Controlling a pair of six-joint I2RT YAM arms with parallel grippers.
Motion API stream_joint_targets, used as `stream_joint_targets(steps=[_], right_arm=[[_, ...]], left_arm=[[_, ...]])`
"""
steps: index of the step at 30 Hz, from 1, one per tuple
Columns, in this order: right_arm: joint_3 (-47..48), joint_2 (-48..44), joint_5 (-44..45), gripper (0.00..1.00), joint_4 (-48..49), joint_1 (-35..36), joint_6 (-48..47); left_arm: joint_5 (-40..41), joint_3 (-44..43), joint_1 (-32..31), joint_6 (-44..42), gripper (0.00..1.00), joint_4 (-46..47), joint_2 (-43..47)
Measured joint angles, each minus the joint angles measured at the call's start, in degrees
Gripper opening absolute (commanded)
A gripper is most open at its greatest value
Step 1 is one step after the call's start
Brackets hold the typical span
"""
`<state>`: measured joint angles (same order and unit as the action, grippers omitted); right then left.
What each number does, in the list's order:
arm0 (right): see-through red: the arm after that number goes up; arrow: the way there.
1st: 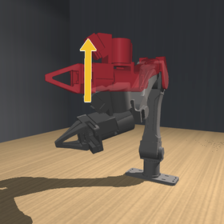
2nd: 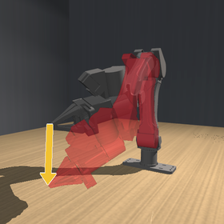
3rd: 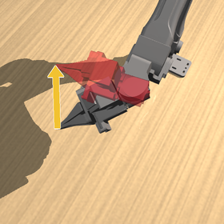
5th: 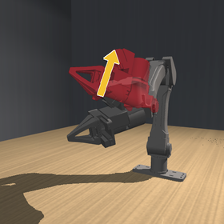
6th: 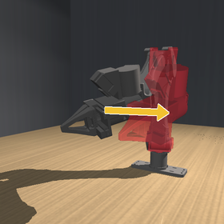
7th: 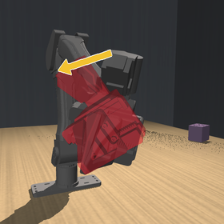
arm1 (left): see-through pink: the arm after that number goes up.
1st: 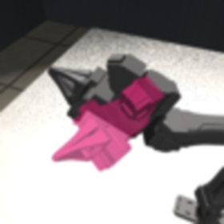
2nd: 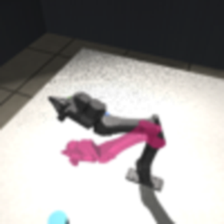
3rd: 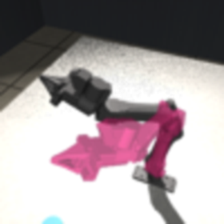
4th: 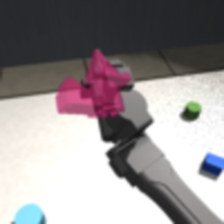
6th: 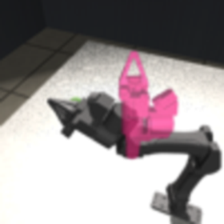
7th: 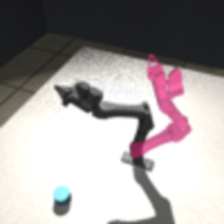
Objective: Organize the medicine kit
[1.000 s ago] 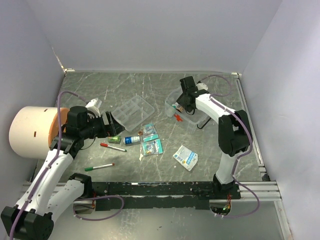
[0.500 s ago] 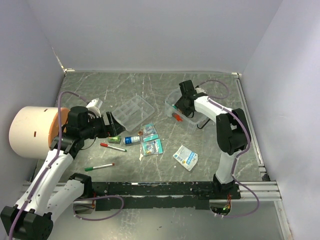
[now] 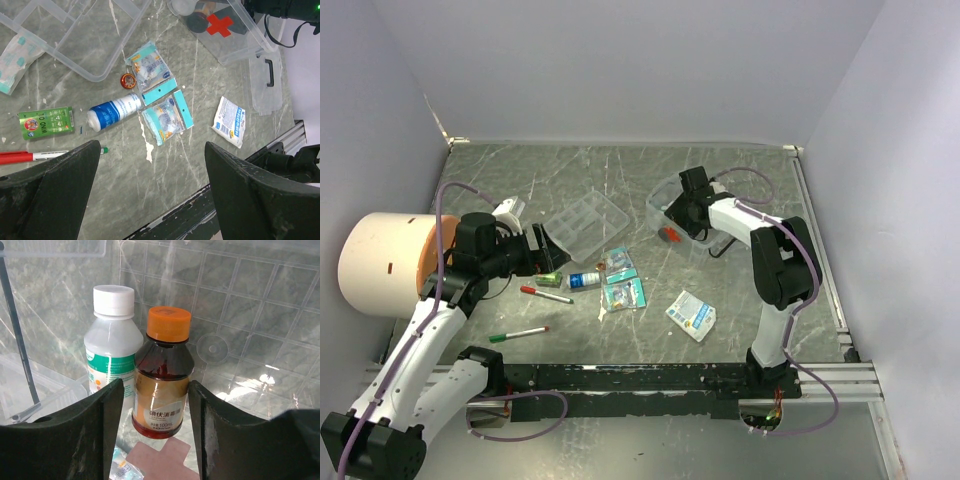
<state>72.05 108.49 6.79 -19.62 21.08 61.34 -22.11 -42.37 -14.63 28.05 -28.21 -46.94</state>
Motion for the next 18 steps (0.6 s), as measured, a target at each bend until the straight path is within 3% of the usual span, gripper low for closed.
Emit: stream_joint_targets(steps=[4,10,18], right_arm=[[-0.5,0.0,-0.2,0.51,0.9,0.0,-0.2],[-0.5,-1.6,0.8,0.58,0.6,0.0,-0.7],[-0.5,-12.5,6.7,0.6,-1.6,0.5,-5.8]], left_arm=[[0.1,0.0,0.0,0.0,0.96,0.0,0.0],[0.7,0.0,0.0,0.0,0.96,-0.4,-0.3],[2.8,0.0,0.0,0.0,1.0,-1.4,-0.4]])
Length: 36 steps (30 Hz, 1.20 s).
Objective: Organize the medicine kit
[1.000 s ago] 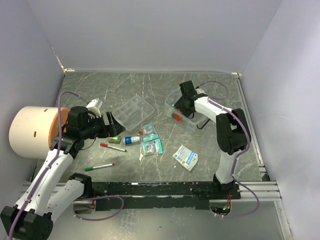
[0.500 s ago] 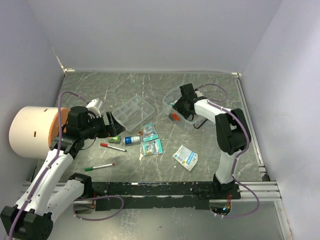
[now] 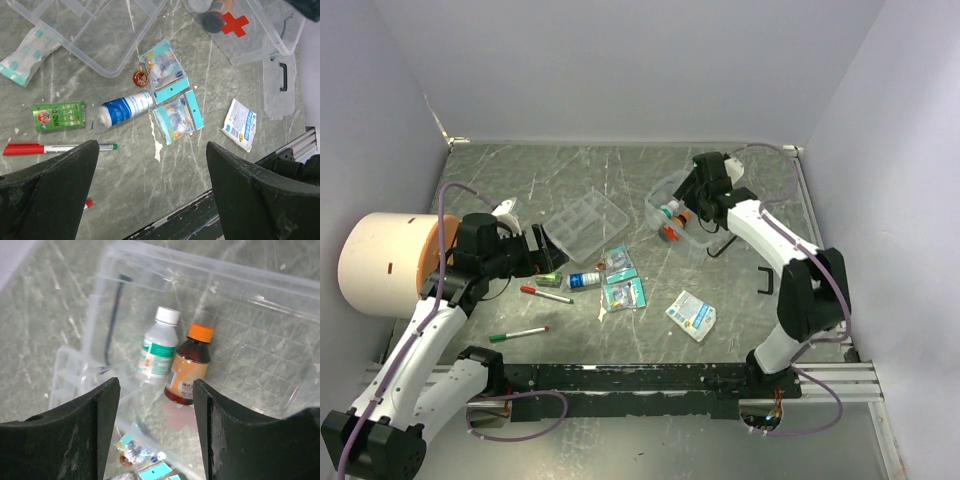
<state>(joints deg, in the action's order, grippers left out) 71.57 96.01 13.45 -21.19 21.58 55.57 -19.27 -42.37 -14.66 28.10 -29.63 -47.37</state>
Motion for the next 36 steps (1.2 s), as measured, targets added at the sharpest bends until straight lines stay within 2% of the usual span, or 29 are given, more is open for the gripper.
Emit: stream_joint_targets(steps=[6,11,17,22,29,36], right_arm=[[0.0,-7.9,-0.1,0.6,1.0,2.8,-9.7],[-1.5,-12.0,-0.7,0.59,1.9,12.8,-18.1],[-9.6,-16.5,-2.1,0.58,3.5,22.0,-23.0],[-14.8,-18.6,1.7,0.57,0.7,26.0,-21.1],[-22.6,-22.1,9.5,0.57,-12.2,28.8,-8.2],[-26.4,-20.9,11.2,0.56,-16.0,30.7,-2.4]], left_arm=[[0.7,0.0,-0.2,0.0,1.0,-0.3,0.5],[0.7,0.0,-0.2,0.7,0.96,-0.3,0.5],[0.7,0.0,-0.2,2.8,0.94,0.2,-1.6],[0.7,0.0,-0.3,3.5,0.93,1.6,-2.6],[0.0,-0.3,-1.3,3.3,0.92,4.3,-5.6],[-0.3,-0.3,-2.3,2.8,0.92,6.2,-6.4]])
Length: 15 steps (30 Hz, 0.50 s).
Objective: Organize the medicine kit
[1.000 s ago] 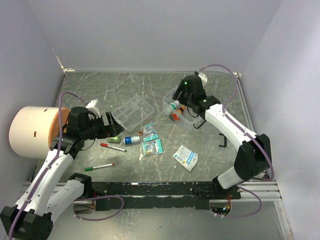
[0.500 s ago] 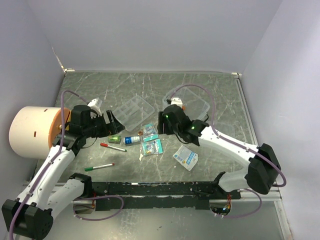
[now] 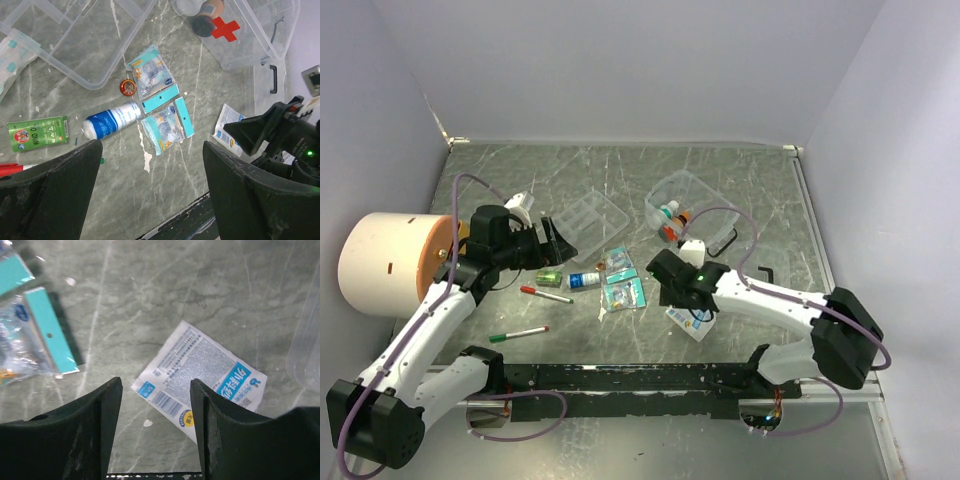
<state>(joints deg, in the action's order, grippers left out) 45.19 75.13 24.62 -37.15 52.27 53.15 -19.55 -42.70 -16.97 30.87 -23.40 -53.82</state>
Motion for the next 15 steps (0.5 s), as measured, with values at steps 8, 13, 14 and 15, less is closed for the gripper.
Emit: stream_joint_targets(steps=[8,13,14,15], right_arm=[[4.3,8.2,1.2,0.52,-10.5,5.3,4.7],[7.3,11.5,0.2,0.45,-12.9,9.7,4.1],[7.3,12.0,0.2,0.45,-13.1,10.1,3.6],[7.3,12.4,0.0,0.46,-13.4,10.2,3.1]], left_arm=[[-0.2,0.0,-0.5,0.0,0.92,1.3,-0.6],[-0.1,0.0,-0.5,0.0,0.92,1.3,-0.9],[-0.1,0.0,-0.5,0.0,0.92,1.3,-1.0],[-0.1,0.0,-0.5,0.0,0.92,1.3,-1.1]])
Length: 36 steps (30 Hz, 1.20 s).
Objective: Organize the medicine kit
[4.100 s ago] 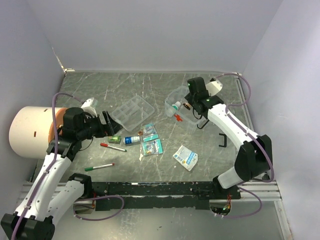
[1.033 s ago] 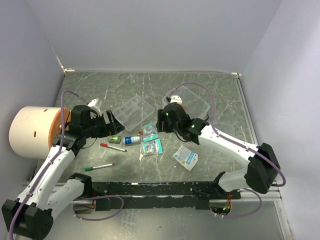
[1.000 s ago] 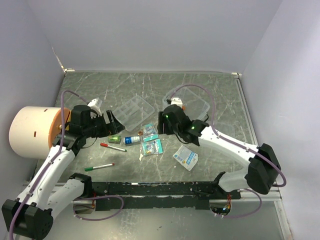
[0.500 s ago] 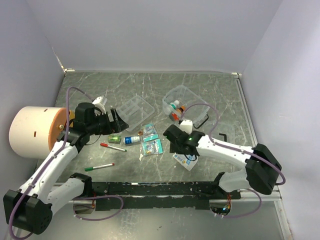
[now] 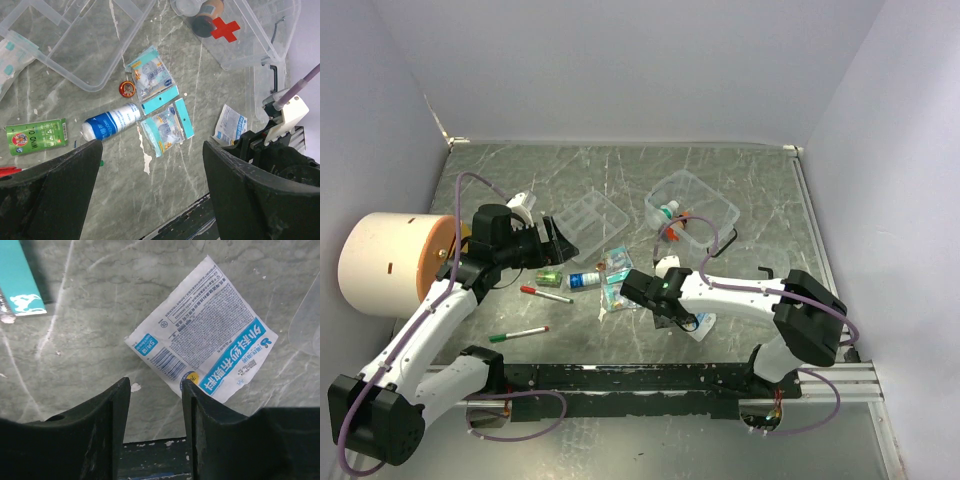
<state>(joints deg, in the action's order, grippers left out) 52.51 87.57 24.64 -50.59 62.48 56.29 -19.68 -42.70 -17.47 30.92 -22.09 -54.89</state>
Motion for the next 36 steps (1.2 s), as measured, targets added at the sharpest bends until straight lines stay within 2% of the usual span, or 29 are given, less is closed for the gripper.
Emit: stream_joint_targets(steps=[6,10,12,17,19,25,30,36], right_arm=[[0.6,3.7,1.1,0.49,-3.0,0.4,-1.9],[1.4,6.8,2.6,0.42,-4.5,0.5,-3.3],[1.4,7.8,3.0,0.35,-4.5,0.7,-4.7],[1.6,9.1,3.5,0.07,-3.8,1.1,-8.1],[2.0,9.2,3.7,0.01,-3.8,1.1,-9.1],[3.3,6.8,3.1,0.0,-0.6,1.1,-10.6],[5.2,0.9,0.1,0.0,4.1,0.8,-13.2],[4.6,-8.1,-12.1,0.0,17.7,-3.6,-18.1]], left_arm=[[0.0,0.0,0.0,0.0,0.92,0.1,-0.2],[0.0,0.0,0.0,0.4,0.92,0.4,-0.5],[0.0,0.0,0.0,0.6,0.92,0.8,-0.7],[0.0,0.0,0.0,0.6,0.92,1.1,-1.2],[0.0,0.0,0.0,0.6,0.92,1.2,-1.2],[0.0,0.0,0.0,1.3,0.93,1.5,-1.2],[-0.4,0.0,-0.1,2.6,0.99,2.5,-1.5],[-4.2,0.0,-0.6,4.3,0.99,4.8,-3.5]])
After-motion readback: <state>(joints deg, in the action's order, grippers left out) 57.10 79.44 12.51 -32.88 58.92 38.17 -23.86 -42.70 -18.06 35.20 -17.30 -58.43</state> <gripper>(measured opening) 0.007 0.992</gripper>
